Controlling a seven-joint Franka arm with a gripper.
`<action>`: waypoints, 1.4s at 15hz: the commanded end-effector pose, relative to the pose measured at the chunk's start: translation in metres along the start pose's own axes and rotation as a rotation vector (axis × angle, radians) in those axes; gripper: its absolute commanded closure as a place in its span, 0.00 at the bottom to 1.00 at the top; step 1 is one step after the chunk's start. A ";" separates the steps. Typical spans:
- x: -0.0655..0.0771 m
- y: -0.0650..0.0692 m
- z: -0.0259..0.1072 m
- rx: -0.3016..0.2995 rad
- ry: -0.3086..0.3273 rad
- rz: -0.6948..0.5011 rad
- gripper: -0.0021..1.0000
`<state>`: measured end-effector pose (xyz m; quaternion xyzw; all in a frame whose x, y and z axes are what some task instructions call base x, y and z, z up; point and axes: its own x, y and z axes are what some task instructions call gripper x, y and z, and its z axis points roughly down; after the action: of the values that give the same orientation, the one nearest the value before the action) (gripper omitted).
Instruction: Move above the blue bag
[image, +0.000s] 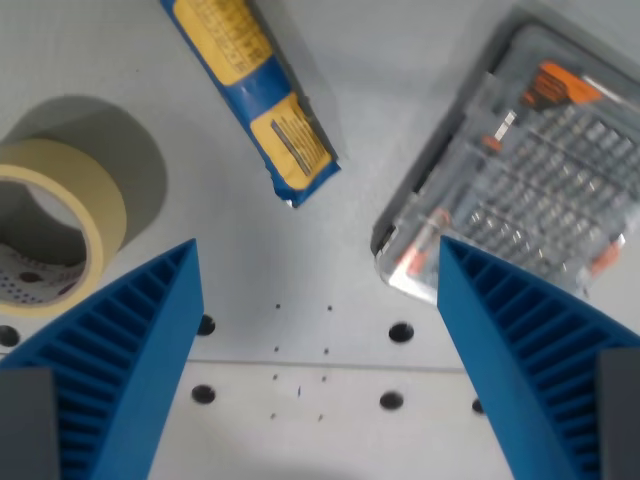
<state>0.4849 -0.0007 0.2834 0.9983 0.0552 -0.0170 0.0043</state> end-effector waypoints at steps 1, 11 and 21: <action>0.001 -0.005 0.013 -0.018 0.068 -0.223 0.00; 0.021 -0.023 0.062 -0.041 0.050 -0.402 0.00; 0.039 -0.035 0.106 -0.048 0.014 -0.470 0.00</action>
<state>0.5110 0.0351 0.1770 0.9736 0.2275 -0.0156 0.0036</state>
